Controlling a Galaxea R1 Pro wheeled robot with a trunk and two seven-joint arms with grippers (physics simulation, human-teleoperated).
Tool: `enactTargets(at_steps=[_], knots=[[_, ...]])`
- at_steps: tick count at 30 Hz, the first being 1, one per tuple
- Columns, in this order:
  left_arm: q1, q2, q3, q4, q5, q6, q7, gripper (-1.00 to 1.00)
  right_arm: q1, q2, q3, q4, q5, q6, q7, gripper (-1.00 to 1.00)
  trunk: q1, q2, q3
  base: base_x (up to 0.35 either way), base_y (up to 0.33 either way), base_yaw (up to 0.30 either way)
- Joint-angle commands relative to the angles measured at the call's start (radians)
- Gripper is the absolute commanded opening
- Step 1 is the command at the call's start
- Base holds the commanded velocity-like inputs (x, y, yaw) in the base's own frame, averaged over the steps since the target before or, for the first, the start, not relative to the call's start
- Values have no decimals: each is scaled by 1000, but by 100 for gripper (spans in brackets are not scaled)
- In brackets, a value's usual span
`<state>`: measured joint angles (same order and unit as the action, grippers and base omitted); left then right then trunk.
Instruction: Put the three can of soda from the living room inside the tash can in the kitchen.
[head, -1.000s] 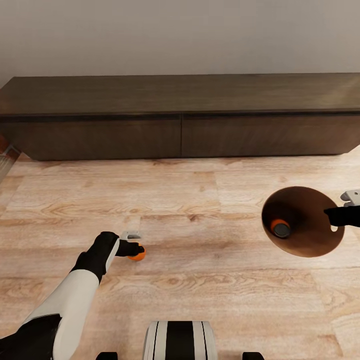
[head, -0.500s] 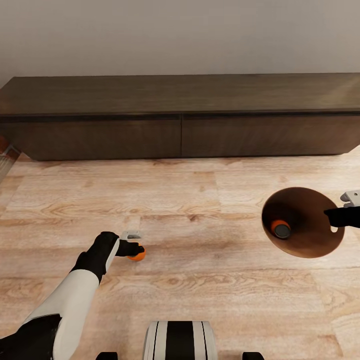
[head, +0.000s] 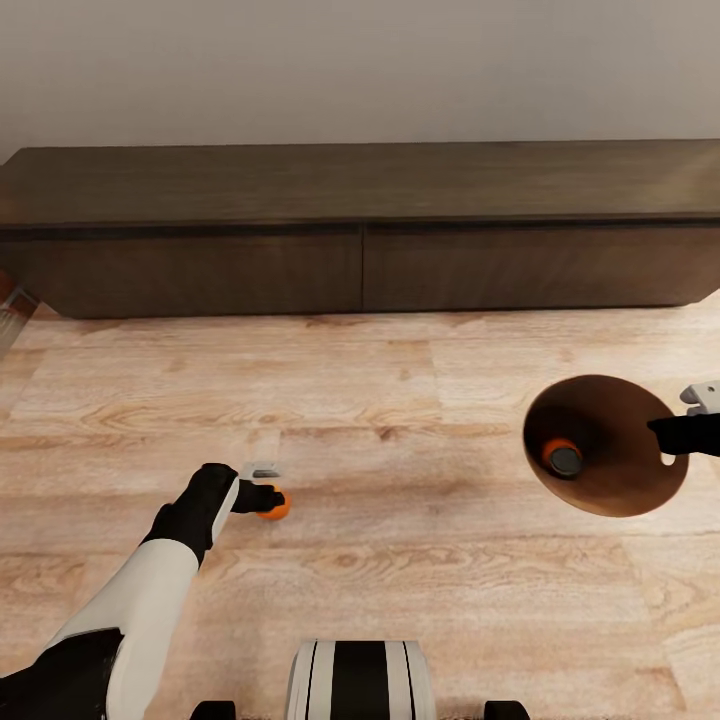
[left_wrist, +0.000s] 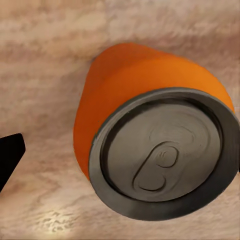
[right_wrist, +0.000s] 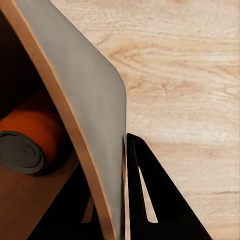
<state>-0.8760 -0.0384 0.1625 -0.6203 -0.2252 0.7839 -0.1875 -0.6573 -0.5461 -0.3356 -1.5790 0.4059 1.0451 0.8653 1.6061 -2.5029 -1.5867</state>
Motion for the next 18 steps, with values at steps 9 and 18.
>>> enactTargets(at_steps=[9,18], knots=[[0,0,0,-1,0,0,11,100,2,1,0,0,-8,2,5,-100,0,0,-4,0,0,0],[2,0,-1,-1,0,-8,7,-100,4,2,0,-1,-9,2,6,-100,0,0,-4,0,0,0]])
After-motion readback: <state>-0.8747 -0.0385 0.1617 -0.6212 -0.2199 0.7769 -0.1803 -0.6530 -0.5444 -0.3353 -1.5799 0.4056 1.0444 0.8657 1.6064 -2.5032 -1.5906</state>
